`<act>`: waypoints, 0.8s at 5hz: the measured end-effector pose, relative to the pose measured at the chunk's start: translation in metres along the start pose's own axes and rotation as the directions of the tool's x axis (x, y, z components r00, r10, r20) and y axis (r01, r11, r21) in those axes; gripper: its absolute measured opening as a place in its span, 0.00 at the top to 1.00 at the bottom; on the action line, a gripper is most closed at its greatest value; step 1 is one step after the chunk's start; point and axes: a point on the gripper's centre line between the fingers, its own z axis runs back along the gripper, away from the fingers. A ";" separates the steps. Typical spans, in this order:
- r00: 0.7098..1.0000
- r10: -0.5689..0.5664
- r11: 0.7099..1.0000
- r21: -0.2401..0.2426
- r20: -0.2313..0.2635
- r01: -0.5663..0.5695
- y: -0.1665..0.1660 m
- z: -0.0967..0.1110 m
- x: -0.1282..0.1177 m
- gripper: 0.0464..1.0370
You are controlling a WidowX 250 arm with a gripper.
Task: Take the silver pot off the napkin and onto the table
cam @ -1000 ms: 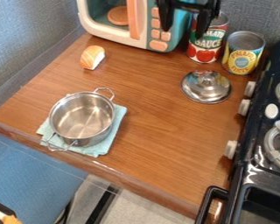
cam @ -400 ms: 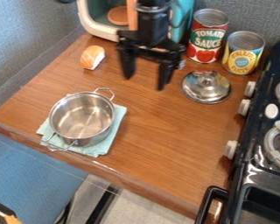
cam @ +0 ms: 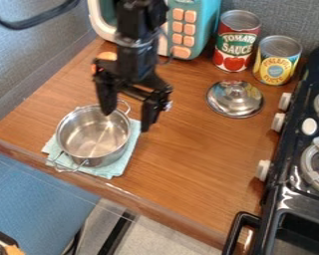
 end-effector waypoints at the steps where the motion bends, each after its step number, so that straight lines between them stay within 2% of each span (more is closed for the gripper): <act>1: 0.998 0.024 1.000 0.016 -0.051 -0.023 0.008 -0.023 -0.002 0.04; 2: 0.997 0.035 0.999 0.018 -0.066 -0.034 0.009 -0.028 -0.005 0.04; 3: 0.991 0.056 0.998 0.034 -0.121 -0.053 0.011 -0.038 -0.009 0.09; 4: 0.990 0.063 0.997 0.051 -0.127 -0.057 0.010 -0.039 -0.007 0.39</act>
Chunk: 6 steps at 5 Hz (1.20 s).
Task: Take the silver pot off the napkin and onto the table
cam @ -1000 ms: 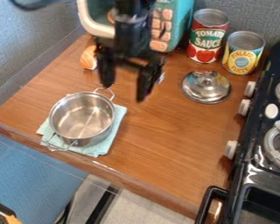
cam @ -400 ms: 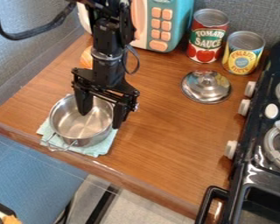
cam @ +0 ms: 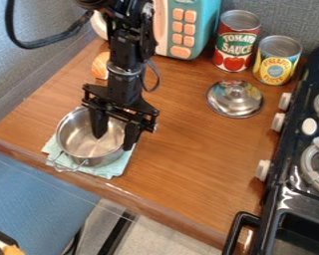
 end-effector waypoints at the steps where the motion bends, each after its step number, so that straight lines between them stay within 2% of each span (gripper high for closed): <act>1: 1.000 0.014 1.000 0.018 -0.008 -0.014 -0.001 0.001 0.003 0.70; 2: 0.999 0.018 0.998 0.055 -0.037 -0.016 -0.004 -0.001 0.003 0.90; 3: 0.998 0.022 0.996 0.087 -0.051 -0.017 -0.005 0.000 0.004 0.98; 4: 0.998 0.017 0.996 0.091 -0.053 -0.012 -0.004 0.003 0.005 0.99; 5: 1.000 0.007 0.998 0.058 0.007 -0.008 -0.006 0.025 0.012 0.99; 6: 0.994 0.004 1.000 0.023 0.105 -0.007 -0.016 0.064 0.030 0.99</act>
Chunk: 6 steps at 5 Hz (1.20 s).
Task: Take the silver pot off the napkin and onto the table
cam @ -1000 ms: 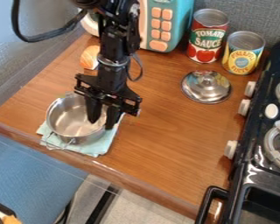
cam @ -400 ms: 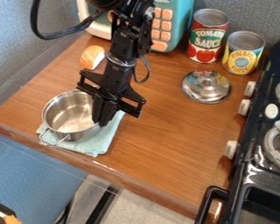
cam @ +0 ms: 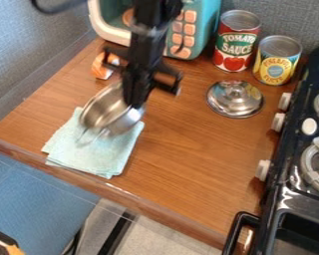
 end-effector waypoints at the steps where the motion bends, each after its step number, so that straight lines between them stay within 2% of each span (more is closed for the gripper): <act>1: 0.998 0.011 0.999 -0.034 0.062 -0.009 -0.013 0.023 0.035 0.99; 2: 1.000 0.024 0.999 -0.029 0.000 -0.024 -0.026 -0.001 0.074 0.99; 3: 0.999 0.036 0.999 -0.021 -0.039 -0.037 -0.032 -0.016 0.098 0.99; 4: 0.996 0.043 0.999 -0.011 -0.084 -0.044 -0.032 -0.034 0.110 0.99; 6: 0.983 0.064 0.998 0.003 -0.169 -0.065 -0.022 -0.055 0.092 0.97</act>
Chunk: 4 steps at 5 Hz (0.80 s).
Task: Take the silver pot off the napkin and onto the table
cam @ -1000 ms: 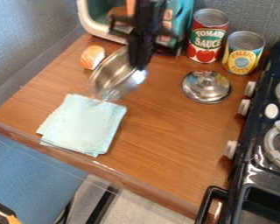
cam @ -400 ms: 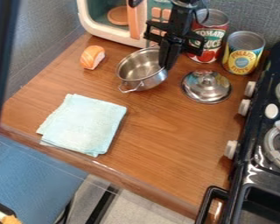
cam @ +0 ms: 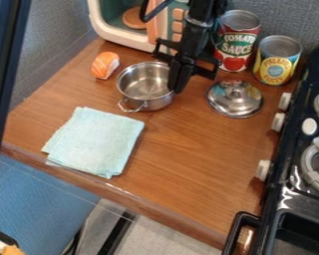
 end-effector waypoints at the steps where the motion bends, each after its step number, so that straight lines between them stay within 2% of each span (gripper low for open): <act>1: 0.999 0.032 0.996 -0.078 0.000 -0.032 0.005 -0.005 0.002 0.83; 2: 0.994 0.029 0.980 -0.198 0.105 -0.007 0.002 0.017 0.005 0.57; 3: 0.972 0.011 0.965 -0.256 0.236 0.051 0.003 0.054 0.005 0.26; 4: 0.957 -0.022 0.967 -0.239 0.290 0.094 0.007 0.069 -0.002 0.03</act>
